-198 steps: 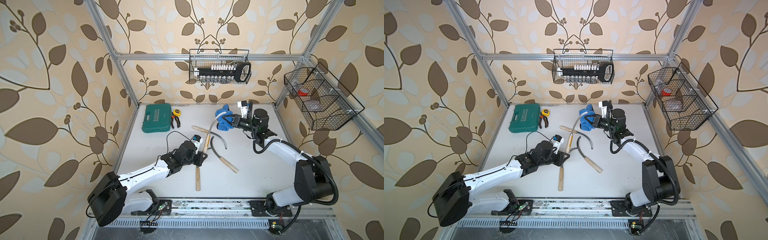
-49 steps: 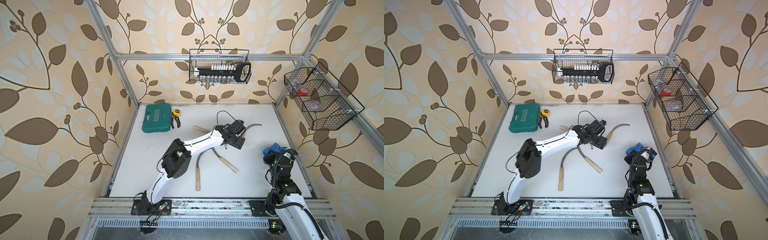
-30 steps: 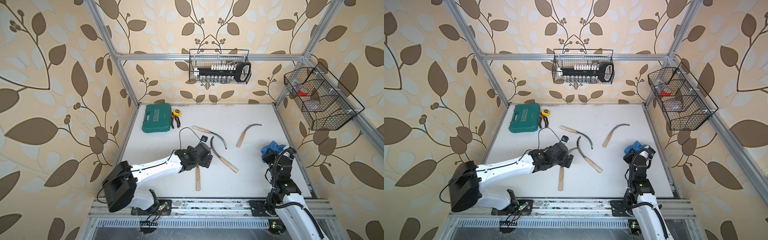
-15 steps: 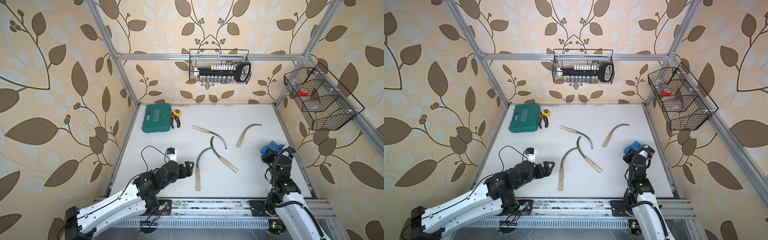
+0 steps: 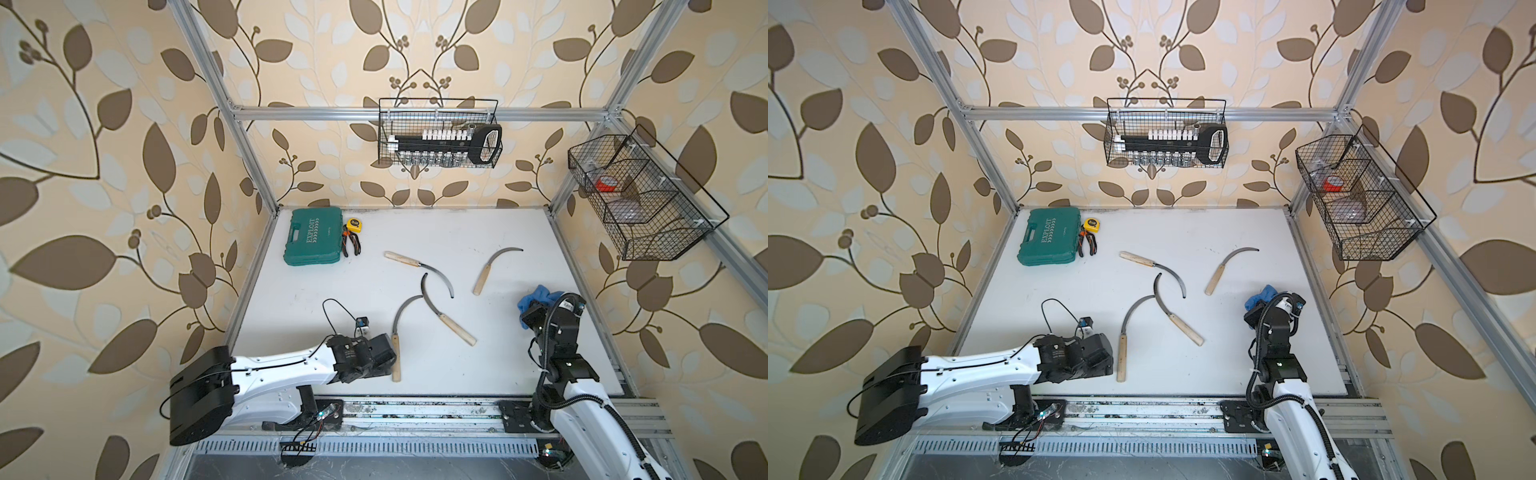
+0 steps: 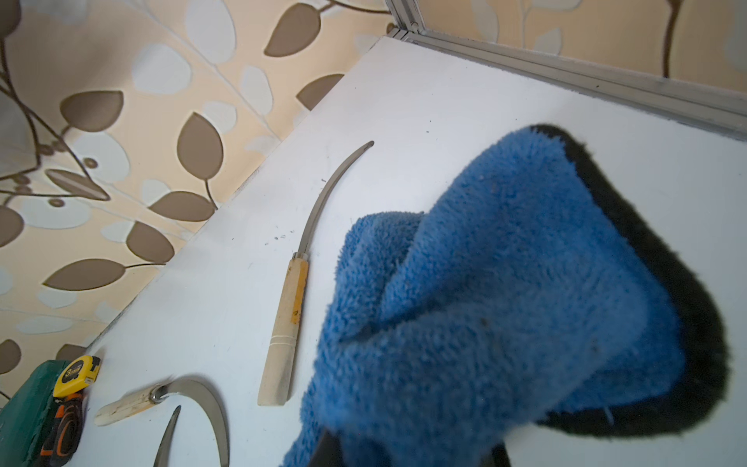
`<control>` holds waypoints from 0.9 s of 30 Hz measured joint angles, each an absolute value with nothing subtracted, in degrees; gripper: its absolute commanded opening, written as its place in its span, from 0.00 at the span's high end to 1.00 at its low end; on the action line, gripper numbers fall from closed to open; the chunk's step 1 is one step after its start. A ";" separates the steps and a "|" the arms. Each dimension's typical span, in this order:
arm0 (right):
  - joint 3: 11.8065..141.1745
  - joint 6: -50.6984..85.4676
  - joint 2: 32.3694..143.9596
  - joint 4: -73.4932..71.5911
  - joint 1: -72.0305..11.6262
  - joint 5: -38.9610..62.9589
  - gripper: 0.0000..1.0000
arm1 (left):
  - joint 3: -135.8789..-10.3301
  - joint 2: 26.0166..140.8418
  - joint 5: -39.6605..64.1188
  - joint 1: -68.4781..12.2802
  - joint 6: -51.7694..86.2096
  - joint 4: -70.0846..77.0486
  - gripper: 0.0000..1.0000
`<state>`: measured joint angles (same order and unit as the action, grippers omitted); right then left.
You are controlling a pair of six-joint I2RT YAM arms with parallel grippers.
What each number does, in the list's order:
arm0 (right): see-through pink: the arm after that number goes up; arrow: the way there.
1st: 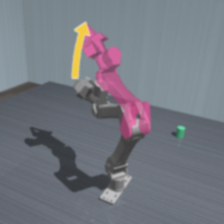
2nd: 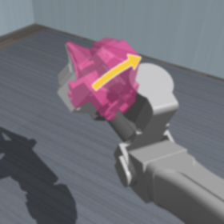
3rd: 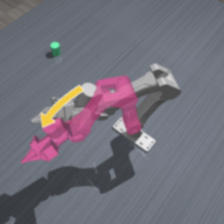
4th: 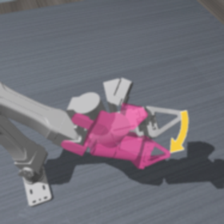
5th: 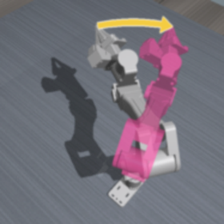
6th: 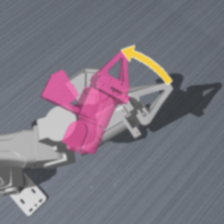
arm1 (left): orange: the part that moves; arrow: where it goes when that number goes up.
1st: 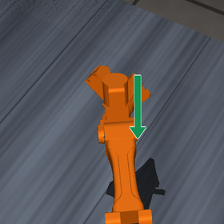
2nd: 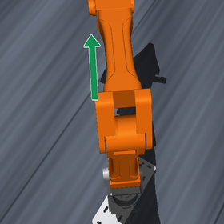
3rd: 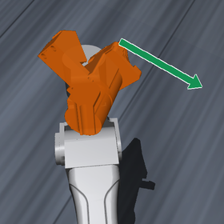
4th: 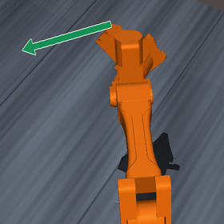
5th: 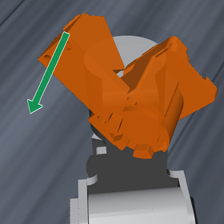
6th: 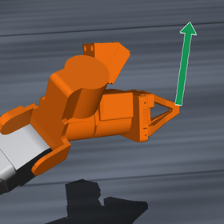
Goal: Wipe small sickles with rags
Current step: Pick up the small sickle from the center of the board.
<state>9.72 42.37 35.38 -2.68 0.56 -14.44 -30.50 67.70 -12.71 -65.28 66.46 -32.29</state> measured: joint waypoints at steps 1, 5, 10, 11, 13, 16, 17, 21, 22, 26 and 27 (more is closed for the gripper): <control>9.72 42.37 35.81 -2.72 0.56 -14.33 1.00 | -31.31 69.32 -12.97 -66.85 67.55 -32.12 0.17; 9.76 42.35 36.84 -2.81 0.56 -13.91 1.00 | -35.22 72.66 -14.96 -70.96 70.89 -31.57 0.18; 9.80 42.33 36.95 -2.83 0.56 -13.72 1.00 | -36.73 72.82 -16.16 -72.07 73.43 -31.14 0.19; 9.85 42.33 36.99 -2.83 0.56 -13.67 1.00 | -36.73 72.77 -16.47 -72.07 73.71 -31.27 0.19; 10.00 42.33 37.30 -2.90 0.56 -13.63 1.00 | -36.73 72.44 -16.67 -72.10 74.02 -31.51 0.19; 10.20 42.30 37.85 -3.03 0.56 -13.47 1.00 | -36.82 72.01 -16.62 -72.62 74.13 -31.24 0.21; 10.20 42.28 37.98 -3.18 0.56 -13.47 1.00 | -37.01 72.25 -16.58 -72.97 74.15 -31.20 0.22; 10.20 42.15 38.00 -3.31 0.56 -13.45 1.00 | -39.86 77.06 -16.14 -75.07 74.78 -30.15 0.27; 10.20 42.15 38.00 -3.29 0.56 -13.45 1.00 | -40.77 78.94 -15.79 -75.53 75.02 -29.47 0.29; 10.22 42.15 38.39 -3.36 0.56 -13.45 1.00 | -41.67 83.88 -15.00 -76.60 76.47 -27.20 0.33; 10.31 42.13 38.72 -3.36 0.56 -13.45 1.00 | -41.67 84.62 -14.96 -76.66 76.86 -27.09 0.35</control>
